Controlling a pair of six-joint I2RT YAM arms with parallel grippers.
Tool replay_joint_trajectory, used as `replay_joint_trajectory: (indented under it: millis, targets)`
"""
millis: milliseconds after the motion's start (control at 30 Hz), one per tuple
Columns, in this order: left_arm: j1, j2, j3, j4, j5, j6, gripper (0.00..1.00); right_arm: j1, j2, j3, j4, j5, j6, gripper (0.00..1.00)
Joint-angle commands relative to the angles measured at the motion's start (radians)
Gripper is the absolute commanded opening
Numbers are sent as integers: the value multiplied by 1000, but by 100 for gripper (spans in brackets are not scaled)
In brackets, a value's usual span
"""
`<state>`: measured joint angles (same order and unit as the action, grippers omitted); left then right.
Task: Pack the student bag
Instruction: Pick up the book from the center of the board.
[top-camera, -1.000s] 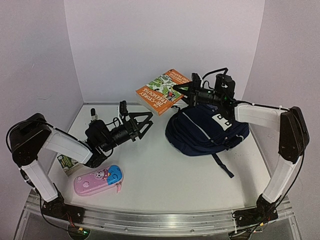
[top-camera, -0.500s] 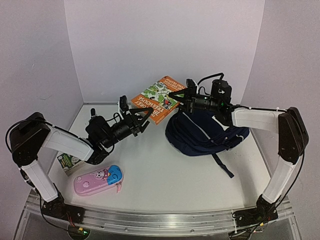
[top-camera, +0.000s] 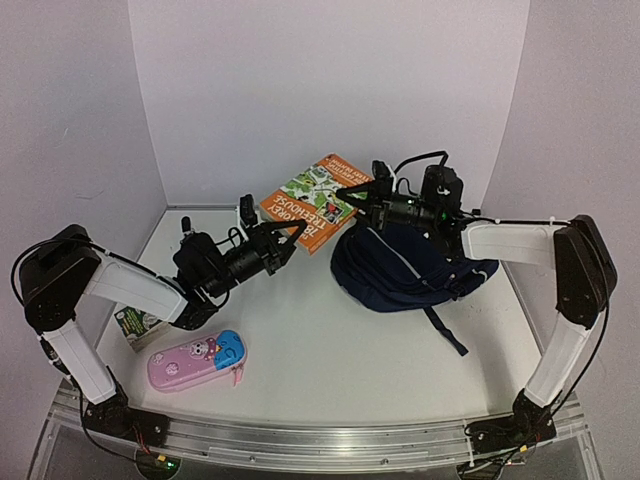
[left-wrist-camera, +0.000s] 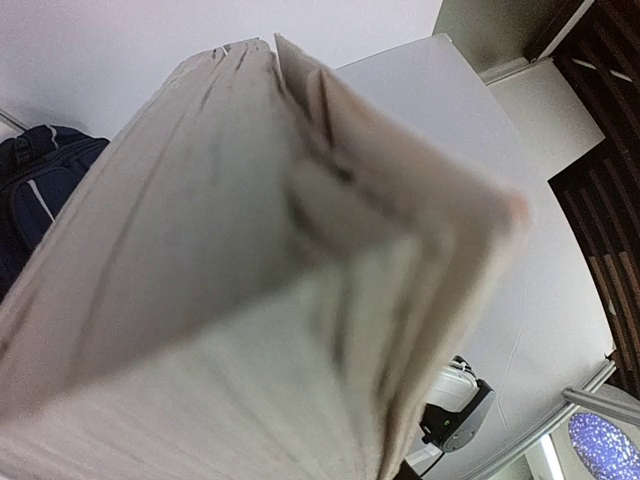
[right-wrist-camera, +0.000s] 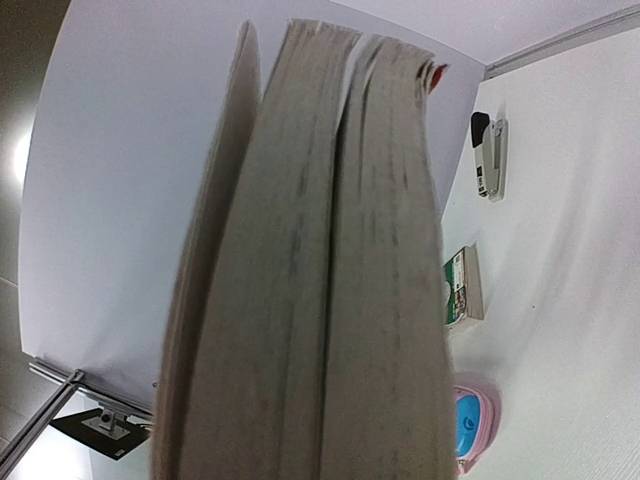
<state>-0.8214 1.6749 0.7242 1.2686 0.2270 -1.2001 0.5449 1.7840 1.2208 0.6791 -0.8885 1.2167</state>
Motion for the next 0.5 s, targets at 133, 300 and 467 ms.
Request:
replay_joint_trajectory:
  millis: [133, 300, 467]
  targets:
    - [1, -34, -11, 234, -92, 29, 2, 20, -53, -27, 66, -32, -36, 19]
    - [2, -35, -37, 233, -110, 17, 0, 18, -54, -33, 52, -29, -54, 50]
    - [2, -43, -50, 233, -120, 23, 0, 8, -54, -33, 21, -21, -70, 72]
